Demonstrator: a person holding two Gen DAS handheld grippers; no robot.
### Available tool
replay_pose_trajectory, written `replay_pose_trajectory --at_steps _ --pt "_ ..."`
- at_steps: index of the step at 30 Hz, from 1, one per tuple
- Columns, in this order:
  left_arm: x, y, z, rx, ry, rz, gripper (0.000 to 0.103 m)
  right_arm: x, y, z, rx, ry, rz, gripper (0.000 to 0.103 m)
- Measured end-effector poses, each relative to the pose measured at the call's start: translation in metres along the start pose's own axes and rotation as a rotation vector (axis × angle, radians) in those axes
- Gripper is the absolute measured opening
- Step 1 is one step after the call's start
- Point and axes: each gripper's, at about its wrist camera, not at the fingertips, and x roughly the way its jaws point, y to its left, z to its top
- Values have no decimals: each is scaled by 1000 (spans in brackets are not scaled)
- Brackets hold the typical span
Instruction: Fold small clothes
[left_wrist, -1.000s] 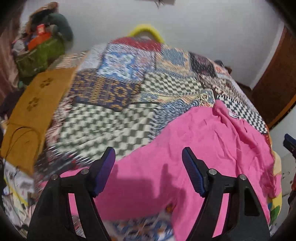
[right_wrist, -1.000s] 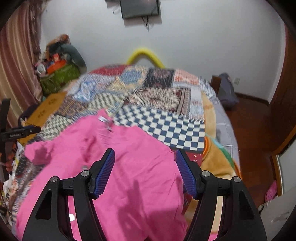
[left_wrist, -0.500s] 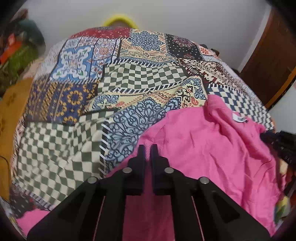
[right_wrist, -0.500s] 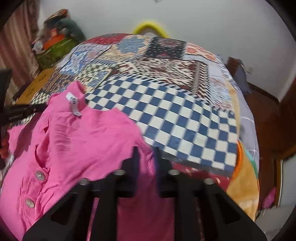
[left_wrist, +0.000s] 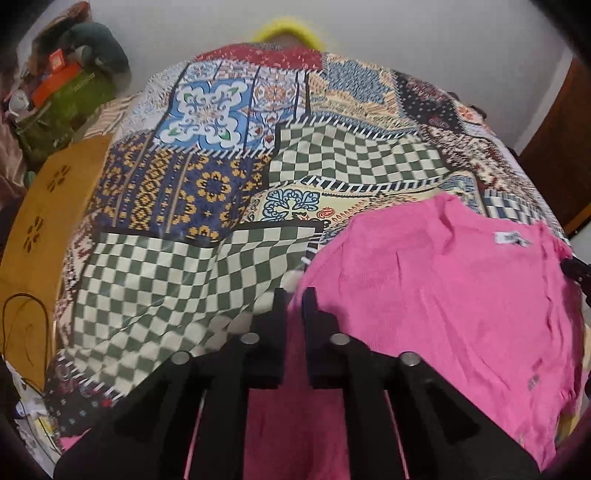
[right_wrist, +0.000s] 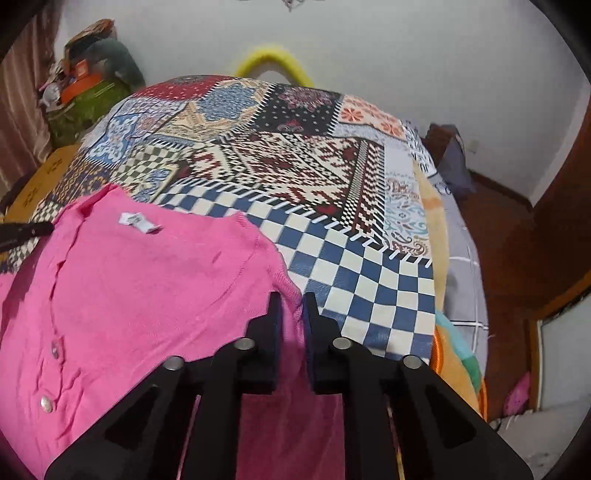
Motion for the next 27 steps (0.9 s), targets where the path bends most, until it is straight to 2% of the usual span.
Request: replay_pose_trajectory --at_steps 2,5,10,14,19,22,24,26,27 --pt "-20 5 -5 -2 -24 4 30 -15 3 0 11 -22 22 28" --pt "-58 28 -22 -20 -68 21 50 -41 8 0 23 -60 78 35" --pt "-97 79 -60 -69 -68 93 57 -85 30 -7 -37 -133 91 49" --pt "-109 132 -107 -172 -22 141 58 -100 43 -16 -55 -150 125 49" --pt "-93 177 -152 -291 56 181 58 -97 59 -29 -64 -132 161 49" --pt "-77 188 -165 -347 86 170 54 -88 67 -35 -70 -107 178 49" --pt "-77 184 -163 -336 48 196 45 -87 71 -39 -69 -100 185 49" --pt "-76 179 -157 -309 35 194 5 -86 72 -43 -61 -96 192 49" --pt "-75 176 -154 -304 37 180 5 -84 72 -44 -52 -92 198 49"
